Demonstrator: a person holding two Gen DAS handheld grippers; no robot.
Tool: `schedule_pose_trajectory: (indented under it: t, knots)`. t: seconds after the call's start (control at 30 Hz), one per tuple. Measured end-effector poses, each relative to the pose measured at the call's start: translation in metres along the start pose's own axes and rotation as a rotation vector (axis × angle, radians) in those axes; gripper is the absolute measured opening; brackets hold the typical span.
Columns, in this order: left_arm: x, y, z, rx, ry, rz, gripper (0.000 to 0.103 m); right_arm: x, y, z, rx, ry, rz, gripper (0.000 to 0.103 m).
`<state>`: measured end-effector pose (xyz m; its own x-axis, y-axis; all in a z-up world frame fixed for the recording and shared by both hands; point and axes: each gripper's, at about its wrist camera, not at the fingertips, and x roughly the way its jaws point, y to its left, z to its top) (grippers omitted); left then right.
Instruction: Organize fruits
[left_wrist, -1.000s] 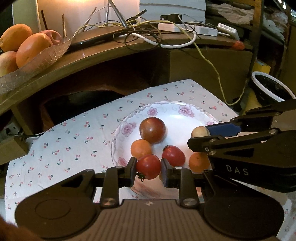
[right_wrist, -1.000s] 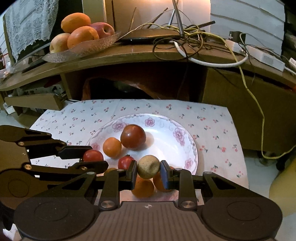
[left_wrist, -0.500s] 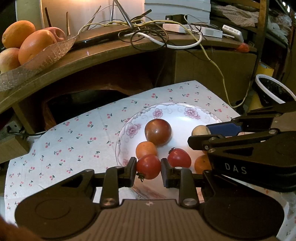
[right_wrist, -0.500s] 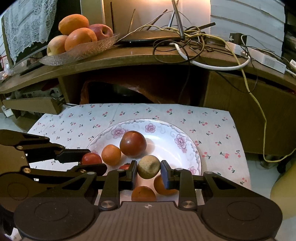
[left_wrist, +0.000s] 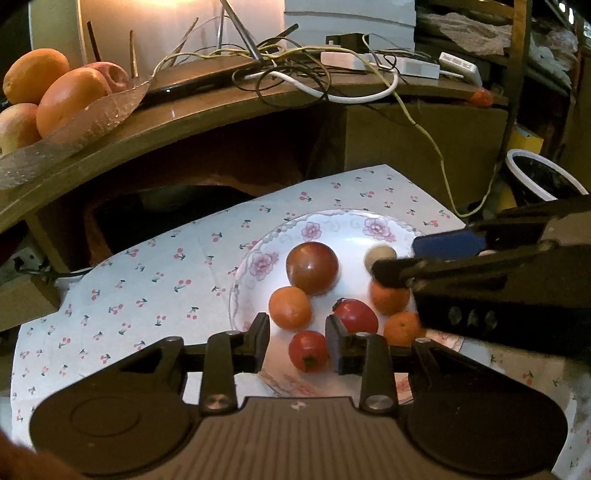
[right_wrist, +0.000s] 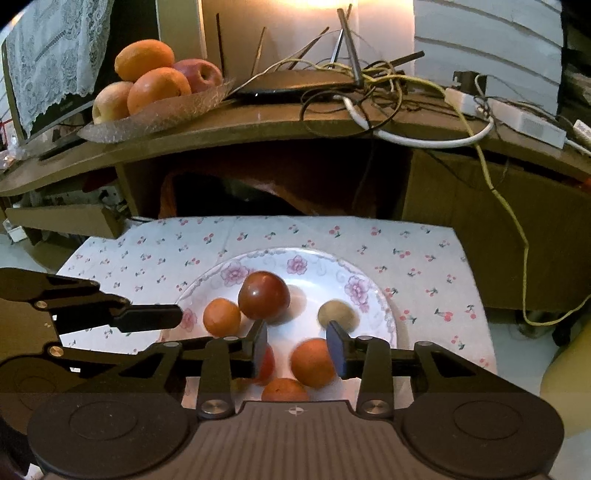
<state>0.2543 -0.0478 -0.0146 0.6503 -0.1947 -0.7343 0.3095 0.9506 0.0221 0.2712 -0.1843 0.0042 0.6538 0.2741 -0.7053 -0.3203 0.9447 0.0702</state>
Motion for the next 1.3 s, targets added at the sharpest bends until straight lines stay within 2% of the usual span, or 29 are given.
schedule_pose_trajectory:
  t: [0.2,0.33,0.43,0.6,0.73,1.03,1.2,1.3]
  knots:
    - [-0.005,0.004,-0.005,0.005,-0.001,0.017,0.04,-0.008,-0.011,0.001,0.029,-0.024,-0.028,0.038]
    - [-0.014,0.002,-0.013,0.012,0.012,0.03,0.041,-0.014,-0.016,-0.008,0.024,-0.005,-0.067,0.038]
    - [-0.03,-0.003,-0.018,0.007,-0.006,0.022,0.044,-0.025,-0.019,-0.015,0.052,0.012,-0.065,0.038]
    - [-0.057,-0.015,-0.028,0.014,-0.035,0.024,0.058,-0.053,-0.012,-0.028,0.073,0.005,-0.052,0.04]
    - [-0.074,-0.022,-0.043,-0.004,-0.03,0.034,0.059,-0.074,-0.002,-0.043,0.07,-0.007,-0.049,0.04]
    - [-0.111,-0.029,-0.075,-0.056,-0.041,0.103,0.077,-0.11,0.016,-0.073,0.088,-0.014,-0.041,0.04]
    - [-0.124,-0.033,-0.091,-0.073,-0.04,0.151,0.091,-0.124,0.027,-0.087,0.082,-0.009,-0.034,0.04]
    - [-0.131,-0.033,-0.098,-0.097,-0.043,0.158,0.095,-0.132,0.03,-0.095,0.085,-0.01,-0.034,0.041]
